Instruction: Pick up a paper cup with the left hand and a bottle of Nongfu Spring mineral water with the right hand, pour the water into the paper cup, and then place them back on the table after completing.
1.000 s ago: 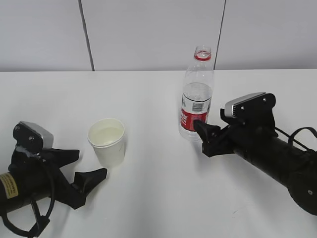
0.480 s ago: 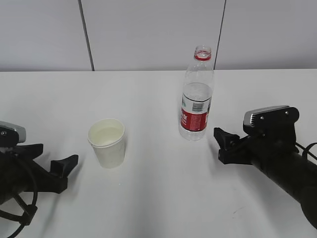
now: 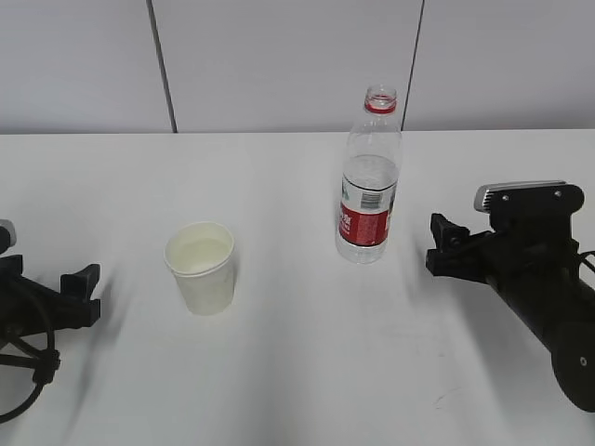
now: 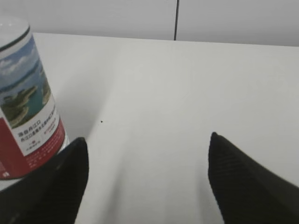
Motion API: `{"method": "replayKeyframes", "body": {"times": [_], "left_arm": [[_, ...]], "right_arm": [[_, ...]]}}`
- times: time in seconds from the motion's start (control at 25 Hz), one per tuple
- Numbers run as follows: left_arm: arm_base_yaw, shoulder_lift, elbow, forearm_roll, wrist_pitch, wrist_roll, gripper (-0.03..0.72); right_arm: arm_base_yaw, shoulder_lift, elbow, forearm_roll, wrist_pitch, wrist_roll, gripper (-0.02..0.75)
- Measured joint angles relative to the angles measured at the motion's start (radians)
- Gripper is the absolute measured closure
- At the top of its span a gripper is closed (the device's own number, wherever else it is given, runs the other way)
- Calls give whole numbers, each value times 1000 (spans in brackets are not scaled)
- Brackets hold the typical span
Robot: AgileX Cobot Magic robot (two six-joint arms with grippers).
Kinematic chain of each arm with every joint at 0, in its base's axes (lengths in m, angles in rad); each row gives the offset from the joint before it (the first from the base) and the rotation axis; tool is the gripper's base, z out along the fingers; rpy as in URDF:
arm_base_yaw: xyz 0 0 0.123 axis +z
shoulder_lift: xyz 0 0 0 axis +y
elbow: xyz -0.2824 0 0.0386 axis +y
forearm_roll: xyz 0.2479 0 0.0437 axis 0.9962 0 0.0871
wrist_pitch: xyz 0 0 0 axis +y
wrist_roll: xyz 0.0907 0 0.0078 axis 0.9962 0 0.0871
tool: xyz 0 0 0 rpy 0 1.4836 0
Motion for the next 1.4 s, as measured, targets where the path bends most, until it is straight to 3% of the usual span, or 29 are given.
{"method": "replayKeyframes", "body": {"times": [0.28,0.56,0.76,1.08,1.24,1.4], "left_arm": [[0,-3,-91,-11,47,4,101],[66,-85,-171,22,323,12,101],[95,-169,-290,60,686,12,101],[96,-221,-578,98,1333,13,102],[96,-221,-696,138,1598,13,106],[97,-221,-769,168,1753,13,129]], "right_arm": [[-13,-7,-55,41,110,-2,149],[-94,-135,-87,20,365,-4,149],[-158,-198,-181,-23,682,-4,150],[-168,-259,-375,-36,1174,-16,150],[-178,-261,-485,-55,1423,-25,150],[-196,-261,-579,-77,1647,-26,150]]}}
